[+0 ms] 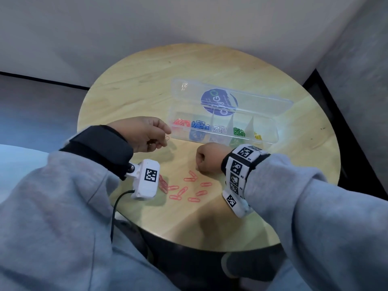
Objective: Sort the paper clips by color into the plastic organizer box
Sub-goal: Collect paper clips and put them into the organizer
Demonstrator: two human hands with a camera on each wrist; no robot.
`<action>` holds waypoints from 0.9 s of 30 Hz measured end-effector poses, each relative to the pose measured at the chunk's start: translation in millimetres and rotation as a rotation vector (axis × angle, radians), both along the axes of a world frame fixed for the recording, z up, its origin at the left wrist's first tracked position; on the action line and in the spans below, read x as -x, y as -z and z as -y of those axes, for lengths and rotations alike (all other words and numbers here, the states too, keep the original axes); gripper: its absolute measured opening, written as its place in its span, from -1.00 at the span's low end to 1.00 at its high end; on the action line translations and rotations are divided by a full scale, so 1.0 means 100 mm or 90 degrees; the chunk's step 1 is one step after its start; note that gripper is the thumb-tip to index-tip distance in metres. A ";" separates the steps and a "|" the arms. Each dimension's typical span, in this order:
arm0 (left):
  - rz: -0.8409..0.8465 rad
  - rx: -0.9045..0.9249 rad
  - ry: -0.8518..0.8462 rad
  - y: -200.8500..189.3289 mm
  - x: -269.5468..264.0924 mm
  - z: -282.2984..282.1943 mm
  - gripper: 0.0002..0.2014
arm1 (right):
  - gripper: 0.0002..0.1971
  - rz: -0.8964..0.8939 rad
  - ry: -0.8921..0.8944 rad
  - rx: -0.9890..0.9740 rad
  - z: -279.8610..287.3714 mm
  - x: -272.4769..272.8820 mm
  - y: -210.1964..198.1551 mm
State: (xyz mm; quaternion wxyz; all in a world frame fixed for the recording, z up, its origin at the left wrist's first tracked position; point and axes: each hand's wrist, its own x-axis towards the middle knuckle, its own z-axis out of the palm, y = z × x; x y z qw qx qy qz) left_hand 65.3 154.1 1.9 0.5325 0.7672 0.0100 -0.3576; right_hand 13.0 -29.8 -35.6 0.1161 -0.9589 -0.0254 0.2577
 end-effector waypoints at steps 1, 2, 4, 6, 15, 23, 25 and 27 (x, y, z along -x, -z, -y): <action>-0.015 0.007 -0.006 -0.01 0.00 0.00 -0.72 | -0.96 -0.010 0.001 0.010 0.01 0.01 0.00; -0.025 0.007 -0.008 0.00 0.00 0.01 -0.70 | -0.92 -0.024 0.001 0.019 0.03 0.02 -0.01; -0.032 -0.005 -0.009 -0.01 0.01 0.03 -0.69 | -0.83 -0.048 0.020 0.013 0.08 0.04 -0.05; -0.036 -0.041 -0.004 -0.01 0.02 0.04 -0.69 | -0.81 -0.085 0.088 -0.080 0.13 0.06 -0.08; 0.133 -0.456 0.309 0.14 0.09 0.00 -0.93 | -0.80 -0.228 0.350 -0.431 0.15 0.18 -0.05; 0.144 -0.527 0.428 0.26 0.19 0.11 -0.83 | -0.89 -0.064 0.105 -0.084 0.04 0.22 -0.07; 0.153 -0.526 0.440 0.28 0.19 0.15 -0.84 | -0.92 -0.038 0.082 -0.059 -0.01 0.22 -0.08; 0.168 -0.528 0.441 0.29 0.19 0.17 -0.86 | -0.88 -0.029 0.064 -0.046 -0.07 0.22 -0.09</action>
